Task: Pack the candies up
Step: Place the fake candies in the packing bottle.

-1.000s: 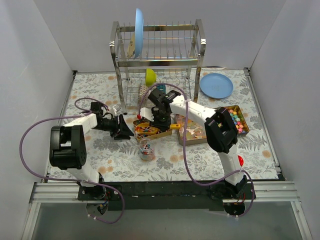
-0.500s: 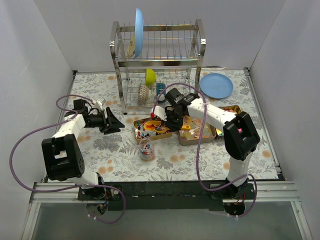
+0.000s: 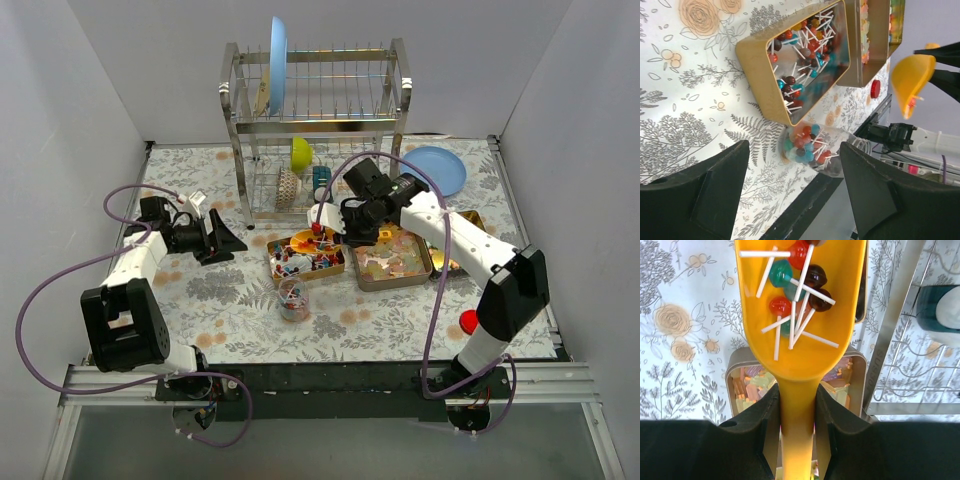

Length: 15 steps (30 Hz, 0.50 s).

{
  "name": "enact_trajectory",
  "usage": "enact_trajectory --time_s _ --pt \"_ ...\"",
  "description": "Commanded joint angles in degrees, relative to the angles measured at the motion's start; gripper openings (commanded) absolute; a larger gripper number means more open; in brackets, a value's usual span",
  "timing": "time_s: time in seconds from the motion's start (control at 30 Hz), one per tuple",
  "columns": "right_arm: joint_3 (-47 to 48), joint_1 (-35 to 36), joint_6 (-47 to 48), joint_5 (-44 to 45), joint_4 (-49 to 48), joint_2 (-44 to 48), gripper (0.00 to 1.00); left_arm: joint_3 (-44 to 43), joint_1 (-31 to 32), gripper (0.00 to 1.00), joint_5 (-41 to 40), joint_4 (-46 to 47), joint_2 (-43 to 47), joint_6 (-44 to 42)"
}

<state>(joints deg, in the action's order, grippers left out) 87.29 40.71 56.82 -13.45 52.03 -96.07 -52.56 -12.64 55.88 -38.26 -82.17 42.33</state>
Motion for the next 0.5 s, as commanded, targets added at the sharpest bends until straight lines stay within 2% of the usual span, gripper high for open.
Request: enact_trajectory --time_s 0.0,0.17,0.33,0.47 --pt "6.30 2.53 5.58 1.41 11.13 2.47 0.01 -0.18 -0.36 0.73 -2.79 1.96 2.72 -2.25" --pt "6.06 6.92 9.80 8.69 14.59 4.14 0.01 -1.06 -0.45 0.74 -7.62 2.14 3.42 -2.51" --pt "6.14 9.82 11.91 15.19 16.08 4.49 0.01 -0.18 -0.63 0.75 -8.24 3.28 4.83 -2.16" --pt "9.99 11.93 10.77 17.40 18.71 2.30 0.01 0.87 -0.80 0.76 -7.89 3.81 5.97 -1.81"
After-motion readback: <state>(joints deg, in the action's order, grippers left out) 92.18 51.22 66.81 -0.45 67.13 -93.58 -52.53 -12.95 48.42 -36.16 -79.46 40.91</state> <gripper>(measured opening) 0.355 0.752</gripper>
